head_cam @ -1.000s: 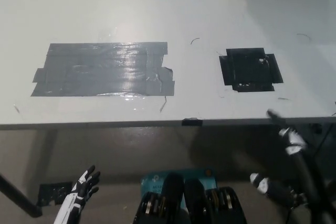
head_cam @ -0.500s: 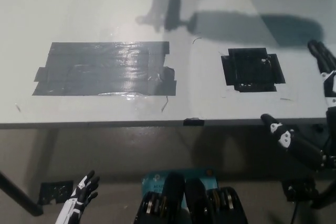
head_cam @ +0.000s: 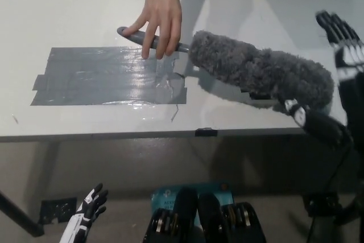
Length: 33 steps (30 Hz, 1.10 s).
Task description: A person hands a grey duster to the robot and the robot grabs it with its right hand and places it on the black marked spot infron tof it on the desk
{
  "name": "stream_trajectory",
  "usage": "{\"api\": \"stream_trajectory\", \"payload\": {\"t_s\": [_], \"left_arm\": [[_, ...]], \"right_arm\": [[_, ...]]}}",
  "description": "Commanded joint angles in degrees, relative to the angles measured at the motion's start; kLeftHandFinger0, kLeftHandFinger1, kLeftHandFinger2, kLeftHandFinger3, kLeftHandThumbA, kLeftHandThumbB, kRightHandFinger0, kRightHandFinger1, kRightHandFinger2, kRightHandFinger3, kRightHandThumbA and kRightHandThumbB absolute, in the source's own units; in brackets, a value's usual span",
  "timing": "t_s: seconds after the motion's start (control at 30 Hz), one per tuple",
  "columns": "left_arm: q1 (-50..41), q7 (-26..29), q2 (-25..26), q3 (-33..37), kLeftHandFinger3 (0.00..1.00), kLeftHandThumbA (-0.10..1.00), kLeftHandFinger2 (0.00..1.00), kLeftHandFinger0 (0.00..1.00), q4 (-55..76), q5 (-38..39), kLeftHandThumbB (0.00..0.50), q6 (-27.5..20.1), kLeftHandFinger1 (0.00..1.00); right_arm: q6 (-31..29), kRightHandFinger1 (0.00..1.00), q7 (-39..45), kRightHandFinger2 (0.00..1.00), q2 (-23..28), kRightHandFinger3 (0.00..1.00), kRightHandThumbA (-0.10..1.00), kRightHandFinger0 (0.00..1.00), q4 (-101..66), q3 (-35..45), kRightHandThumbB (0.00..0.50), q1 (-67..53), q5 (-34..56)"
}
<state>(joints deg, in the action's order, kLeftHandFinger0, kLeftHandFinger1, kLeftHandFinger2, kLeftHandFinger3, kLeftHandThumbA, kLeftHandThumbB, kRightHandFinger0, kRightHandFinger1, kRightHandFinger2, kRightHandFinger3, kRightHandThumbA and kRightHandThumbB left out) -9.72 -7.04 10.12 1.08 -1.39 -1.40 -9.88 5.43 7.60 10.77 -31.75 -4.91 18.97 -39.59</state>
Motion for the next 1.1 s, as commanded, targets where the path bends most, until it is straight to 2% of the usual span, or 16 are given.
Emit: {"api": "stream_trajectory", "payload": {"t_s": [0.0,0.1,0.17,0.27,0.37,0.47,0.6,0.7,0.77,0.9,0.93,0.97,1.0,1.03,1.07], "left_arm": [[0.7,-0.6,0.8,-0.3,1.0,1.0,1.0,1.0,0.8,0.7,0.297,-2.6,1.0],[0.8,-0.6,0.7,-0.2,1.0,1.0,1.0,1.0,1.2,0.7,0.304,-2.0,1.0],[1.2,-0.5,0.5,0.0,1.0,1.0,1.0,1.0,1.3,0.4,0.3,-2.0,1.0],[1.7,-0.4,0.6,0.1,1.0,1.0,1.0,1.0,1.6,0.0,0.272,-1.3,1.0],[1.6,-0.1,0.8,0.1,1.0,1.0,1.0,1.0,1.4,-0.8,0.269,-2.0,1.0],[1.3,-0.1,0.6,0.0,1.0,1.0,1.0,1.0,2.3,-0.6,0.282,-0.6,1.0],[1.2,0.2,0.2,0.1,1.0,1.0,1.0,1.0,2.4,-0.9,0.261,-0.4,1.0],[1.0,0.1,0.5,0.1,1.0,1.0,1.0,1.0,2.0,-1.1,0.263,-0.7,1.0],[0.8,0.2,0.6,0.0,1.0,1.0,1.0,1.0,2.2,-1.4,0.274,-0.3,1.0],[0.7,0.6,0.2,0.0,1.0,1.0,1.0,1.0,2.1,-1.8,0.263,-0.5,1.0],[0.8,0.7,0.1,0.0,1.0,1.0,1.0,1.0,2.1,-1.8,0.262,-0.5,1.0],[0.8,0.7,0.1,0.0,1.0,1.0,1.0,1.0,2.0,-1.7,0.254,-0.6,1.0],[0.8,0.7,0.0,-0.1,1.0,1.0,1.0,1.0,1.9,-1.7,0.252,-0.6,1.0],[0.6,0.7,0.1,-0.1,1.0,1.0,1.0,1.0,2.0,-1.9,0.254,-0.7,1.0],[0.6,0.7,0.2,-0.1,1.0,1.0,1.0,1.0,2.0,-2.1,0.255,-0.7,1.0]], "right_arm": [[2.9,1.0,3.6,1.0,1.3,1.0,0.91,1.0,5.1,-2.4,0.398,6.3,-9.4],[5.0,1.0,5.0,1.0,1.7,1.0,0.91,1.0,13.3,-4.0,0.434,11.2,-10.0],[5.4,1.0,5.1,1.0,2.6,1.0,0.96,1.0,18.6,-5.2,0.462,13.8,-10.6],[5.8,1.0,5.3,1.0,2.9,1.0,1.0,1.0,27.5,-7.1,0.496,17.4,-10.5],[7.0,1.0,6.2,1.0,2.9,1.0,1.0,1.0,33.6,-9.1,0.5,19.5,-10.5],[8.7,1.0,8.9,1.0,3.1,1.0,1.0,1.0,37.7,-10.9,0.5,20.6,-9.9],[10.0,1.0,13.1,1.0,4.1,1.0,1.0,1.0,42.4,-13.4,0.5,22.6,-9.0],[10.8,1.0,14.5,1.0,4.7,1.0,1.0,1.0,46.1,-15.0,0.5,24.9,-9.4],[10.6,1.0,13.5,1.0,4.9,1.0,1.0,1.0,48.8,-15.8,0.5,26.6,-10.1],[9.8,1.0,10.7,1.0,5.1,1.0,1.0,1.0,53.5,-16.7,0.5,30.4,-10.2],[9.2,1.0,8.8,1.0,4.9,1.0,0.97,1.0,55.0,-16.1,0.5,31.4,-9.6],[8.0,1.0,5.5,1.0,4.3,1.0,0.84,1.0,56.6,-15.1,0.499,32.2,-8.7],[5.8,1.0,1.0,1.0,3.6,1.0,0.65,1.0,57.9,-13.4,0.417,32.8,-7.3],[3.8,1.0,-4.0,1.0,2.8,1.0,0.49,1.0,59.9,-12.3,0.362,33.4,-6.7],[2.7,0.74,-7.9,0.88,2.4,1.0,0.34,0.6,61.1,-11.8,0.326,33.9,-7.0]]}}
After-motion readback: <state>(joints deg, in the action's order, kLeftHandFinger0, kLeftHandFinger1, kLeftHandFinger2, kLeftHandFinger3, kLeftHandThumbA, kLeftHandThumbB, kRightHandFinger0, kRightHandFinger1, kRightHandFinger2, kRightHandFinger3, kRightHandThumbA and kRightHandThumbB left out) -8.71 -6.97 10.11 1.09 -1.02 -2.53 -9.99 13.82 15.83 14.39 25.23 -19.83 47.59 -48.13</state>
